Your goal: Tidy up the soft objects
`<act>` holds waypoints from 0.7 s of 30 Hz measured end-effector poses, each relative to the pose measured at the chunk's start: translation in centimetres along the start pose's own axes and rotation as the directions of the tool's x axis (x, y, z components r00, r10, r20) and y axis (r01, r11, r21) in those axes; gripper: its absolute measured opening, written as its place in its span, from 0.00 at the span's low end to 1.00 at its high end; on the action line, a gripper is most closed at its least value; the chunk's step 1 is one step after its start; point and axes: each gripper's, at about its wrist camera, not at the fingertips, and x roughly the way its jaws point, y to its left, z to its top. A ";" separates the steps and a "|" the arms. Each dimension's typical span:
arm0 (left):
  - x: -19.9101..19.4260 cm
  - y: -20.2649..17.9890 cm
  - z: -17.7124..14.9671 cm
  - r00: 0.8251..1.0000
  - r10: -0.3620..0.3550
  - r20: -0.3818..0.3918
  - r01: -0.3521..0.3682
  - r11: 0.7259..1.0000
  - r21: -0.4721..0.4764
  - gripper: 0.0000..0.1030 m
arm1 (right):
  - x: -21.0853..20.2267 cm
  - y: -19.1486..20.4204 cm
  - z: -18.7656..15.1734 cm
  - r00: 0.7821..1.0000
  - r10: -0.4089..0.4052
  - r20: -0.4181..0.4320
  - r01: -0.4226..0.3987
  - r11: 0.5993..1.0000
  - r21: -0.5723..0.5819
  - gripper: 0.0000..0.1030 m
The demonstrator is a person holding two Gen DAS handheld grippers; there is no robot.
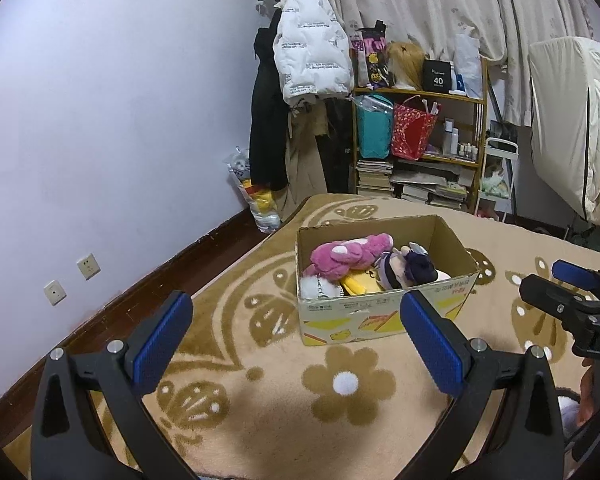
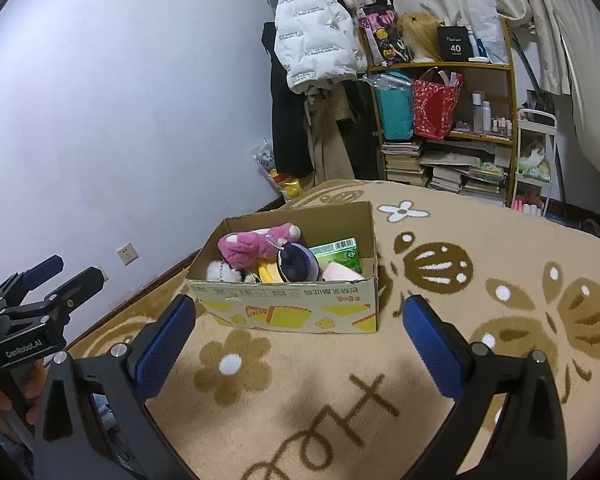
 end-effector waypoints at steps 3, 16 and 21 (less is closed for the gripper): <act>0.1 -0.2 -0.1 1.000 0.002 -0.004 -0.002 1.000 0.009 1.00 | 0.0 0.0 0.0 1.000 -0.002 0.000 0.002 1.000 -0.001 1.00; -0.3 -0.7 -0.3 1.000 0.013 -0.004 -0.013 0.999 0.038 1.00 | 0.3 0.1 -0.3 1.000 -0.012 -0.011 0.012 1.000 -0.006 1.00; -0.1 -0.7 -0.3 1.000 0.018 -0.015 -0.017 0.999 0.038 1.00 | 0.4 0.2 -0.3 1.000 -0.013 -0.009 0.013 1.000 -0.007 1.00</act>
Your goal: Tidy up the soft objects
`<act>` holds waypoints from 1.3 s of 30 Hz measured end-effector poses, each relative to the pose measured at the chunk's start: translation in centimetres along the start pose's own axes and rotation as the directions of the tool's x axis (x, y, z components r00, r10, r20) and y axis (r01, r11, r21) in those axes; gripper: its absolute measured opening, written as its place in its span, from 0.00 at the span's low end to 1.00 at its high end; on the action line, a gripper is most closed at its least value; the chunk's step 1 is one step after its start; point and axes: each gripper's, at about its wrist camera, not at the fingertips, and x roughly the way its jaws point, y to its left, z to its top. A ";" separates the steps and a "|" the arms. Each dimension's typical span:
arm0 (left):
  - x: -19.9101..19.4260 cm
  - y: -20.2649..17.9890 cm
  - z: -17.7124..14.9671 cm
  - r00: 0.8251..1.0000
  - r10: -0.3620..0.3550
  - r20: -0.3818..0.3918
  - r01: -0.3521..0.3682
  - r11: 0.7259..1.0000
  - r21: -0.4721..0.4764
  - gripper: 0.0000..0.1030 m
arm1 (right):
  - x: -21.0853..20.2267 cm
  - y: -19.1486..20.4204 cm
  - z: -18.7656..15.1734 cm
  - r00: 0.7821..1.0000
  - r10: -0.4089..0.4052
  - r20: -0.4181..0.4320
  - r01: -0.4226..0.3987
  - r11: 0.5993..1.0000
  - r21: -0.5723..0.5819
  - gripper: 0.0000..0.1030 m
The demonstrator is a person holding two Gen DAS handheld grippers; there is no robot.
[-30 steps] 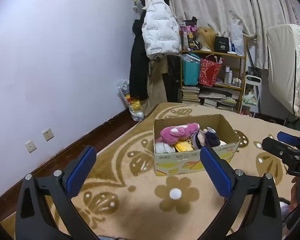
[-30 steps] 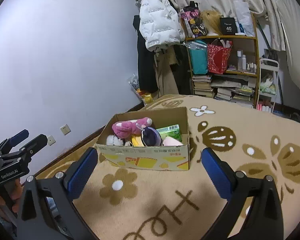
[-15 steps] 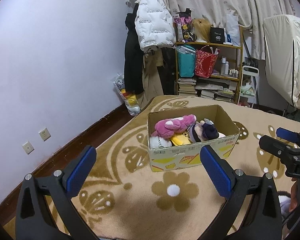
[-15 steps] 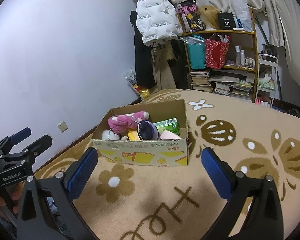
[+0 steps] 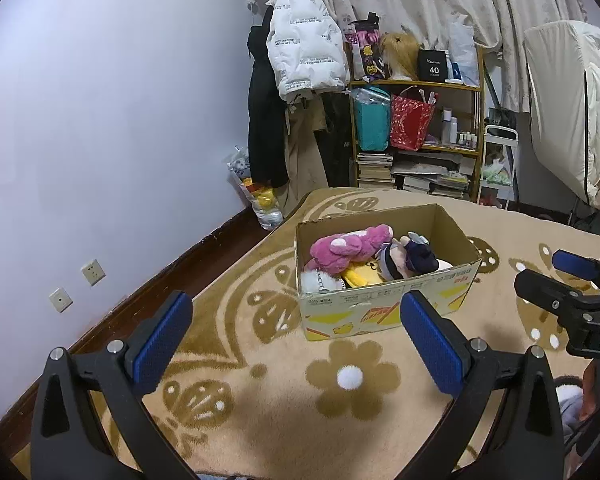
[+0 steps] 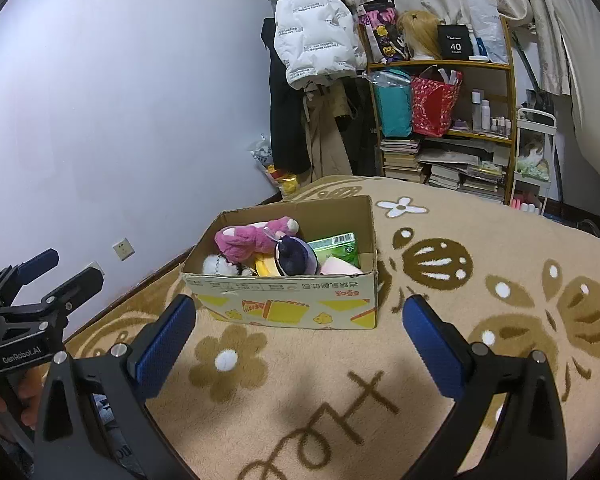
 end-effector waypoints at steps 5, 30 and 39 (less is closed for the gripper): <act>0.0 0.0 0.0 1.000 0.000 -0.001 0.000 1.000 0.002 1.00 | 0.0 0.0 0.0 1.000 0.002 -0.001 -0.002 1.000 0.000 1.00; 0.5 0.4 -0.1 1.000 0.007 -0.014 -0.007 1.000 0.002 1.00 | 0.1 0.0 -0.1 1.000 -0.004 -0.002 0.004 1.000 -0.002 1.00; 0.5 0.3 -0.1 1.000 0.004 -0.015 -0.004 1.000 -0.001 1.00 | 0.1 -0.1 -0.1 1.000 -0.005 -0.001 0.005 1.000 -0.002 1.00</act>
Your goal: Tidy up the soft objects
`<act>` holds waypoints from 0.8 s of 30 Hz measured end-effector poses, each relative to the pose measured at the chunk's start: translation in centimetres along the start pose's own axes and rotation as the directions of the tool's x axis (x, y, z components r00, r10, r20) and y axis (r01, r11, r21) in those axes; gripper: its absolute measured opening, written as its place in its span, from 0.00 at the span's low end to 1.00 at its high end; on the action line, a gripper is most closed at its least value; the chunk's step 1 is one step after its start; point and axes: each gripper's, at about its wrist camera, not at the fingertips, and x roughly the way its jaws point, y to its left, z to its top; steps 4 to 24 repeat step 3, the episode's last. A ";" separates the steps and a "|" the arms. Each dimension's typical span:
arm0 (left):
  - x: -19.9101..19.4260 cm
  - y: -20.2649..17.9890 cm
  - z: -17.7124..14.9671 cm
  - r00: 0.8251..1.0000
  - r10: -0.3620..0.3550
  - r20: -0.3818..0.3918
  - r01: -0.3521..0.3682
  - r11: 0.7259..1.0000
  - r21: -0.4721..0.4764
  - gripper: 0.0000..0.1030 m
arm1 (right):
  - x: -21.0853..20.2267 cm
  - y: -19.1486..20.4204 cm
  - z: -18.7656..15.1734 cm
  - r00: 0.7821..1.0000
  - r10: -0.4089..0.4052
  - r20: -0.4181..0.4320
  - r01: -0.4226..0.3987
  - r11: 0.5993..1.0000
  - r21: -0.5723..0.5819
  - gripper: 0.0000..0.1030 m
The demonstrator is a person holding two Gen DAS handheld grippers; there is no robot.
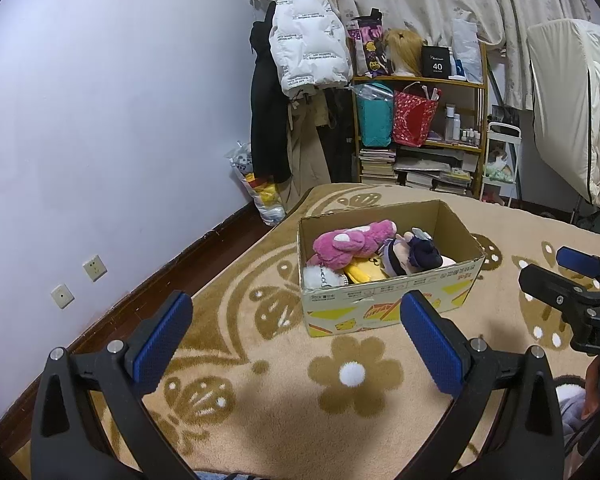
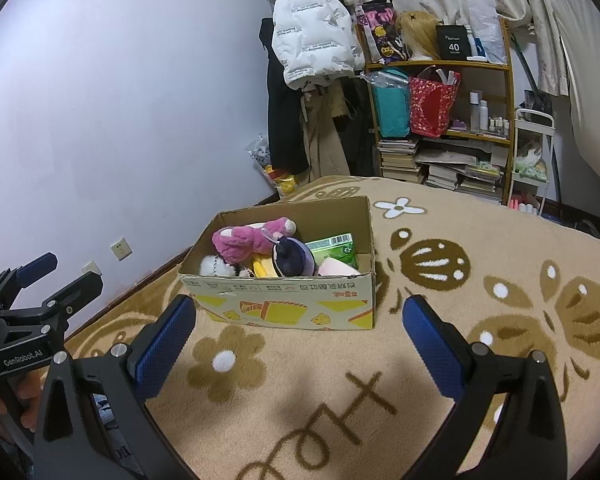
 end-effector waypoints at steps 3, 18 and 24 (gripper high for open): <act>0.0 0.0 0.0 1.000 0.001 0.001 -0.001 1.000 0.002 1.00 | 0.0 0.0 0.0 1.000 0.000 0.000 0.000 1.000 0.001 1.00; 0.0 0.0 0.0 1.000 0.001 0.001 -0.001 1.000 0.002 1.00 | 0.0 0.0 0.0 1.000 0.000 0.000 0.000 1.000 0.001 1.00; 0.0 0.0 0.0 1.000 0.001 0.001 -0.001 1.000 0.002 1.00 | 0.0 0.0 0.0 1.000 0.000 0.000 0.000 1.000 0.001 1.00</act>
